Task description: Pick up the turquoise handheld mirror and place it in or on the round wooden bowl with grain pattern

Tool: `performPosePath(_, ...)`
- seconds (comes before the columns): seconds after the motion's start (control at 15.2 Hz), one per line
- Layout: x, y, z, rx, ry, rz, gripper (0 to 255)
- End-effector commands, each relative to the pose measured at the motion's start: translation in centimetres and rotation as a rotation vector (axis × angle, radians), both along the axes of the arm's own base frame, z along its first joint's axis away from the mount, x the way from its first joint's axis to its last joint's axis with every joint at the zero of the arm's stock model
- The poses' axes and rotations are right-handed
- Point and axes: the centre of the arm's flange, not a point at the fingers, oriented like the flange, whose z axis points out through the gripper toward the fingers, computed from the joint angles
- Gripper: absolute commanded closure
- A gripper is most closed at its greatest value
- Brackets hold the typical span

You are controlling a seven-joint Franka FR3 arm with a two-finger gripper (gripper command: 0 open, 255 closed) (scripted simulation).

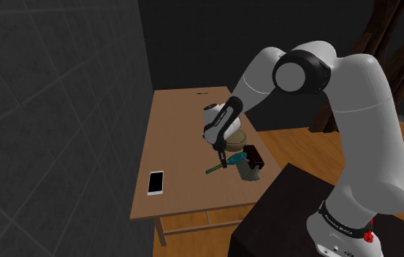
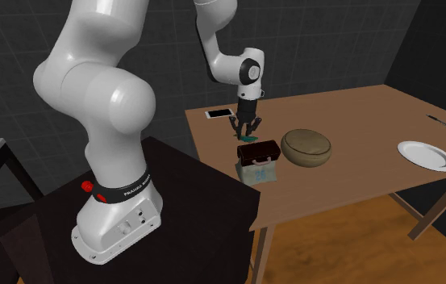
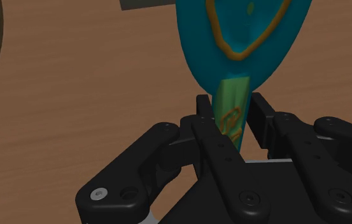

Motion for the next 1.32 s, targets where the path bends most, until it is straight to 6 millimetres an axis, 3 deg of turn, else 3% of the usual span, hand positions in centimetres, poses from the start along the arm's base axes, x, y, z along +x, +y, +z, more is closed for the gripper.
performPosePath(0.0, 0.0, 0.0, 1.1, 0.0, 0.0, 0.0, 255)
performPosePath(1.25, 0.0, 0.0, 11.1, 0.0, 0.0, 0.0, 255)
